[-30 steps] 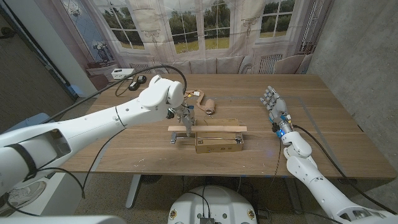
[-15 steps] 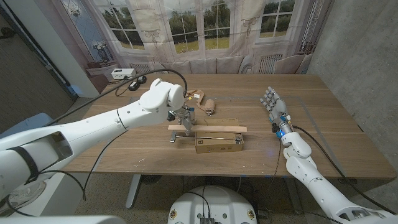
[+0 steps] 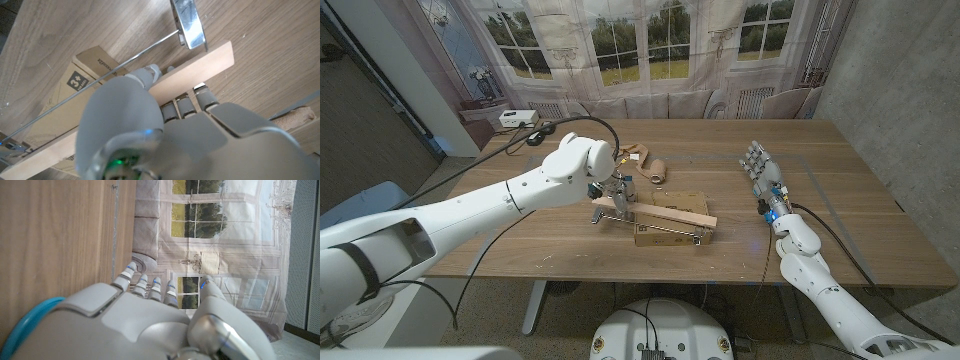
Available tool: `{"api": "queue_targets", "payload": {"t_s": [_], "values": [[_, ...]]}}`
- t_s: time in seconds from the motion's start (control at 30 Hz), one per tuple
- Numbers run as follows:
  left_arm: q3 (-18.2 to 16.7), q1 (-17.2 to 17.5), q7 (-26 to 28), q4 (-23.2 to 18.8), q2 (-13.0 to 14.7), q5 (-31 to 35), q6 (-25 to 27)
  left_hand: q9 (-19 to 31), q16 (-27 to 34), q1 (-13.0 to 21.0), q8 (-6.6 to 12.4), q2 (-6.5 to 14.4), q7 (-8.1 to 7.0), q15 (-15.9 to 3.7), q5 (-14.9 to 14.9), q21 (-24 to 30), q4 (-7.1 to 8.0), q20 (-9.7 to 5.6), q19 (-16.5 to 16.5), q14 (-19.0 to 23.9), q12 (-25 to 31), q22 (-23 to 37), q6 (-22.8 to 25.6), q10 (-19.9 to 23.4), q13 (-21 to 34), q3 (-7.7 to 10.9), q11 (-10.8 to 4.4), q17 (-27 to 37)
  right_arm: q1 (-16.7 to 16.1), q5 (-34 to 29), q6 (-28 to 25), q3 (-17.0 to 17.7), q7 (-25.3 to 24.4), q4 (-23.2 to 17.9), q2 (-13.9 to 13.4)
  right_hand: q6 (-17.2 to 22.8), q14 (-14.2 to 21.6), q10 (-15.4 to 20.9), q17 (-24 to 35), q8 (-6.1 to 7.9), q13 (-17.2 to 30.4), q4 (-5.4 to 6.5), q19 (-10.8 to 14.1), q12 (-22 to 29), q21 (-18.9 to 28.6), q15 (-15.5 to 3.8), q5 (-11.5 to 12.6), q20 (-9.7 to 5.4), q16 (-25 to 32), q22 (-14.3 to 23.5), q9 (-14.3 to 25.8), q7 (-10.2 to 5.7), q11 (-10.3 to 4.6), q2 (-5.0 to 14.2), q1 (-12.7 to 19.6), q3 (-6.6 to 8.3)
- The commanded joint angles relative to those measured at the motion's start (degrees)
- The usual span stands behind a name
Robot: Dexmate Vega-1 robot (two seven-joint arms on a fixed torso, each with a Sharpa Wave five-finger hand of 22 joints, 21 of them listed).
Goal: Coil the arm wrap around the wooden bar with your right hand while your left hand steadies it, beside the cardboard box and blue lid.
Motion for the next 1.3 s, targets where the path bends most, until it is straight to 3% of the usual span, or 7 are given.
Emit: {"api": "queue_targets", "payload": {"t_s": [0.03,0.23,0.47,0.7,0.83,1.03,1.3], "values": [[-2.7,2.9,6.1,-2.2,1.8,-4.4,1.0,0.5,3.2,3.8,0.79,2.0,0.43,-4.86,-0.5,5.1,3.84,-2.02,5.0,7.9,1.4,1.4,3.0,2.7,1.2,4.33,-0.43,2.1,-0.3,-0.8,0.1,-0.5,-0.9,-0.7,-0.1,0.4,0.4,0.6,0.2,0.34,0.2,-0.22,0.2,0.2,0.2,0.32,0.3,0.48,0.4,0.1,0.3,-0.26,-0.07,-0.11,-0.1,-0.17],[-5.0,5.0,10.9,-4.9,3.3,-6.4,1.9,2.0,10.8,2.7,1.19,1.5,1.76,-7.52,-0.3,14.2,7.65,-6.32,12.4,20.1,3.9,4.1,5.8,6.9,3.8,3.35,0.68,8.2,-0.6,-1.2,0.0,-0.6,-1.5,-1.6,-0.5,0.5,0.4,0.6,0.2,0.35,0.2,-0.24,0.2,0.2,0.2,0.33,0.3,0.47,0.3,0.1,0.3,-0.23,-0.09,-0.11,-0.1,-0.18],[-7.7,7.3,16.5,-7.8,5.2,-8.4,2.8,4.8,23.4,-1.6,-0.83,1.0,1.95,-9.50,0.5,27.7,9.93,-11.14,20.8,31.8,10.2,7.8,7.4,13.6,11.3,-1.89,0.08,20.8,-0.9,-1.3,-0.1,-0.9,-1.9,-2.5,-0.8,0.6,0.4,0.6,0.2,0.40,0.2,-0.27,0.2,0.2,0.2,0.32,0.3,0.51,0.3,0.1,0.3,-0.23,-0.06,-0.10,0.0,-0.17],[-12.2,10.4,21.9,-10.3,7.3,-13.8,2.5,8.0,28.2,-5.6,-2.07,-0.3,1.43,-9.51,1.7,38.9,10.92,-12.62,21.1,39.8,20.2,13.4,10.0,18.1,24.2,-4.71,-0.59,26.8,-1.1,-1.3,0.1,-0.9,-2.3,-2.8,-0.9,0.6,0.5,0.6,0.2,0.39,0.2,-0.30,0.2,0.2,0.1,0.31,0.3,0.51,0.3,0.1,0.3,-0.24,-0.05,-0.10,0.0,-0.17],[-15.3,13.3,27.4,-12.2,8.6,-16.1,2.7,11.0,30.8,-9.5,-1.70,-2.1,1.19,-9.19,3.6,45.7,12.77,-13.43,21.5,42.8,28.6,16.3,12.7,20.8,36.1,-5.65,-1.03,31.6,-1.1,-1.3,0.2,-1.0,-2.3,-2.8,-0.9,0.6,0.5,0.6,0.2,0.39,0.2,-0.32,0.2,0.2,0.1,0.32,0.3,0.53,0.3,0.1,0.3,-0.22,-0.04,-0.11,0.0,-0.17],[-19.9,19.0,37.7,-14.8,10.0,-18.4,3.5,16.2,37.0,-16.1,1.65,-4.2,2.06,-8.94,7.3,51.7,16.33,-14.39,23.9,47.1,38.4,19.7,17.0,23.9,45.9,-5.36,-2.64,41.5,-0.9,-1.7,0.3,-1.3,-2.6,-3.1,-1.0,0.7,0.5,0.7,0.2,0.41,0.2,-0.33,0.2,0.2,0.1,0.30,0.3,0.53,0.3,0.1,0.3,-0.30,-0.06,-0.11,0.0,-0.19],[-22.7,24.5,48.9,-17.1,11.6,-16.6,4.1,23.6,41.2,-24.1,7.47,-4.4,2.65,-8.79,10.9,53.9,17.03,-14.54,26.0,49.2,48.0,22.3,18.0,26.8,46.1,-5.72,-3.88,48.4,-0.8,-3.7,0.0,-2.1,-4.4,-4.2,-1.5,0.9,0.4,0.8,0.2,0.47,0.2,-0.33,0.2,0.3,0.1,0.28,0.3,0.48,0.2,0.1,0.3,-0.16,0.01,-0.06,0.0,-0.18]]}}
